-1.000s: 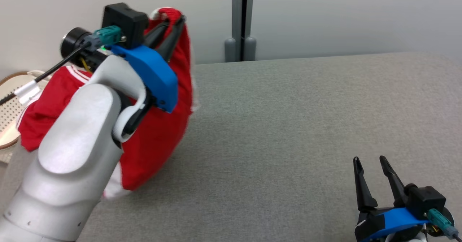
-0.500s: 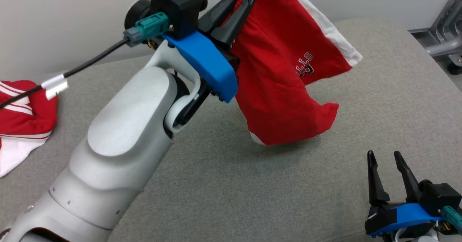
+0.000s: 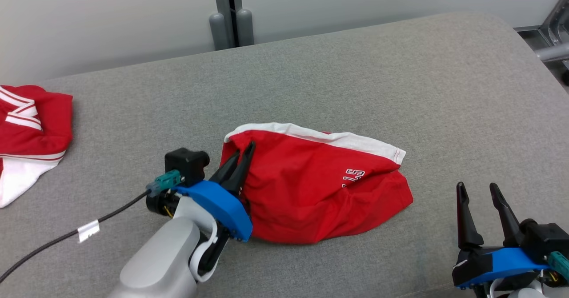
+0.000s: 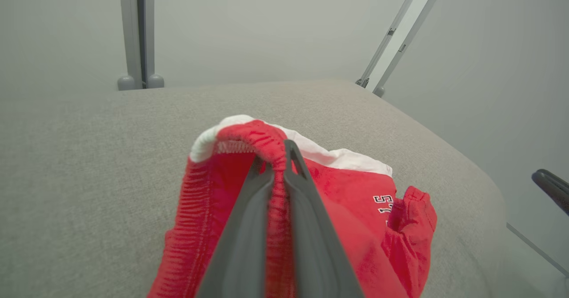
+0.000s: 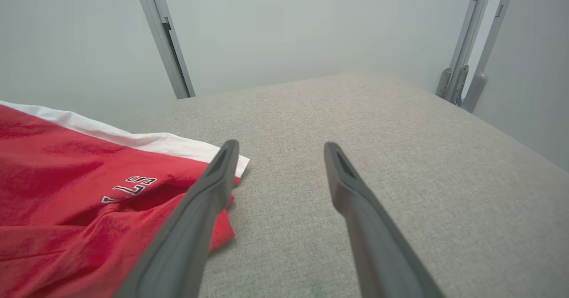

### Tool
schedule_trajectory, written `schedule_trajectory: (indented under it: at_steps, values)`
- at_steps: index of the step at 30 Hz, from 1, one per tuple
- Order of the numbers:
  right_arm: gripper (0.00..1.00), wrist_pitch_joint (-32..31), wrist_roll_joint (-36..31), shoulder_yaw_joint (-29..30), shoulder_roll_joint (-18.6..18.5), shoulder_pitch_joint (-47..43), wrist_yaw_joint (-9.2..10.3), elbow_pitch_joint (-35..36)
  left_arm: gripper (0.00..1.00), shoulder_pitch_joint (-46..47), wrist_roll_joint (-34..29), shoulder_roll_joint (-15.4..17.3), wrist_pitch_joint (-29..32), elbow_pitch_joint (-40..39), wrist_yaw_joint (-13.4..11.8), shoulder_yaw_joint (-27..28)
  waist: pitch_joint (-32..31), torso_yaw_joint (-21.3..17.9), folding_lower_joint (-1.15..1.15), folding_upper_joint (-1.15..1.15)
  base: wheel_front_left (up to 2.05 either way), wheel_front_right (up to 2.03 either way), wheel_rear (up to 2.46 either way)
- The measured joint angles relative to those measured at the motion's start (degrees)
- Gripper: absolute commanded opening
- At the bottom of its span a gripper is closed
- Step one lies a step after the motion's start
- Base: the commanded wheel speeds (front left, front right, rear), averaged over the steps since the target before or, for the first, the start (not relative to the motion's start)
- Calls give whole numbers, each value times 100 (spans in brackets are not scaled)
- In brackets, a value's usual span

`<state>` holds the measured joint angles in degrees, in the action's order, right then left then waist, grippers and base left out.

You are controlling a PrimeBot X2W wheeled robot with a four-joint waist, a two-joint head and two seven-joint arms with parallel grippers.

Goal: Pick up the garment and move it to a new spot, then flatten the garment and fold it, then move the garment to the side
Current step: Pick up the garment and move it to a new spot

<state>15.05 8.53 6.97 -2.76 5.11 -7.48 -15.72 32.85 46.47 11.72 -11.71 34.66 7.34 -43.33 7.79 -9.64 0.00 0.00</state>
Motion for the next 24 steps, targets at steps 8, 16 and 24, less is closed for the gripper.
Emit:
schedule_trajectory:
  at_steps: [8, 16, 24]
  values:
    - [100, 0, -52, -41, 0, 25, 0, -14, 0, -594, 233, 41, -162, 483, -1, 145, 25, 233, 0, 0, 0, 0, 0]
    - [100, 0, -109, -100, 1, 43, 0, -73, 0, -821, 394, -59, -253, 880, 0, 194, -3, 373, 0, 0, 0, 0, 0]
    - [100, 0, -232, -118, 1, -14, 0, -155, 100, -1024, 471, -289, -313, 1133, 2, 359, -227, 452, -1, 0, 0, 0, 0]
